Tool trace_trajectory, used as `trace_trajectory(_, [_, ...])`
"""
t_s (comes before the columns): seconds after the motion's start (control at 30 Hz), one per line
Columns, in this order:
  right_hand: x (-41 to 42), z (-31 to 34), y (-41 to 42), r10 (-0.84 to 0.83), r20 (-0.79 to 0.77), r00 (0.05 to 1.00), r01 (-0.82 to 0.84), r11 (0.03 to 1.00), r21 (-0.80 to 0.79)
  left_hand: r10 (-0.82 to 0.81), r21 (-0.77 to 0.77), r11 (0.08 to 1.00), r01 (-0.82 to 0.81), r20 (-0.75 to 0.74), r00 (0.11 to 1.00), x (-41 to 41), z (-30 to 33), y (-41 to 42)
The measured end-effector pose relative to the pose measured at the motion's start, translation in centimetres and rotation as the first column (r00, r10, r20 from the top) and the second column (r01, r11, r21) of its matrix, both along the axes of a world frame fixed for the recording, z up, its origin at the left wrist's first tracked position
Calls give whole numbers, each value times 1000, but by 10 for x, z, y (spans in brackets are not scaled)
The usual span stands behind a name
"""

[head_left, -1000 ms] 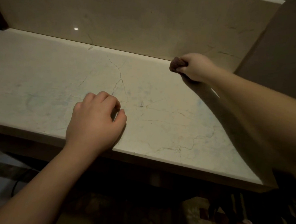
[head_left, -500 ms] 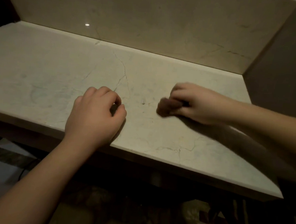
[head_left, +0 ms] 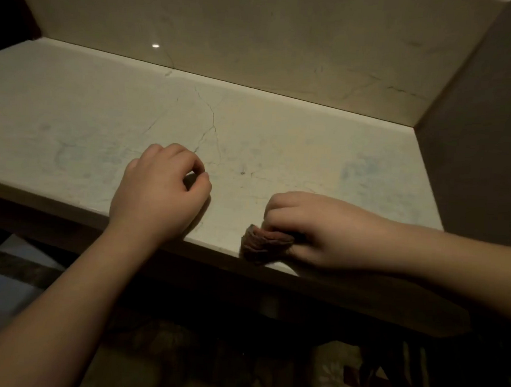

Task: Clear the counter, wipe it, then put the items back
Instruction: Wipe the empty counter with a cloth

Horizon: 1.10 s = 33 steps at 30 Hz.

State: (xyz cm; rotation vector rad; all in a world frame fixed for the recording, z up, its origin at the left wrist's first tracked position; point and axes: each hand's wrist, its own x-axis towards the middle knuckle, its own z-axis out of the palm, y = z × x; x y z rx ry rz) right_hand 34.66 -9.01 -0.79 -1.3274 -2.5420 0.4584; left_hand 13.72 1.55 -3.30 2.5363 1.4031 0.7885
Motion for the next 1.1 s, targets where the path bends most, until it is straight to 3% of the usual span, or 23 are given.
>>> trace_trajectory(0.1, [8, 4, 11, -46, 32, 998, 46, 999, 5, 2, 1, 1000, -2, -8, 1000, 0, 0, 0])
trace_trajectory(0.17, [22, 7, 40, -216, 67, 974, 212, 975, 67, -5, 1, 1000, 5, -11, 1000, -1, 0, 0])
trace_trajectory(0.3, [47, 11, 85, -529, 170, 831, 518, 848, 110, -14, -9, 1000, 13, -16, 1000, -1, -2, 1])
trace_trajectory(0.4, [33, 12, 67, -508, 136, 851, 502, 861, 82, -19, -4, 1000, 19, -24, 1000, -1, -3, 2])
trace_trajectory(0.5, [6, 9, 8, -335, 64, 940, 335, 942, 12, -35, -2, 999, 35, -32, 999, -2, -2, 2])
trace_trajectory(0.6, [-5, 3, -34, -253, 49, 966, 253, 967, -2, -48, 1, 999, 48, -42, 998, -3, -1, 2])
trace_trajectory(0.73, [3, 10, -15, -366, 88, 926, 369, 929, -19, -70, 12, 997, 71, -56, 996, -4, 0, 1])
trace_trajectory(0.83, [16, 17, 28, -604, 171, 778, 607, 794, 43, -82, 8, 997, 83, -64, 995, -4, 1, 1])
trace_trajectory(0.93, [15, 14, 48, -682, 169, 711, 684, 727, 59, -93, 4, 996, 94, -64, 994, -6, 1, 1])
trace_trajectory(1.0, [4, 13, 35, -673, 141, 726, 674, 737, 48, -98, 9, 995, 98, -70, 993, -7, 2, 1])
trace_trajectory(1.1, [-15, 11, -14, -550, 107, 828, 553, 833, 10, -103, 18, 994, 105, -66, 992, -7, 2, 1])
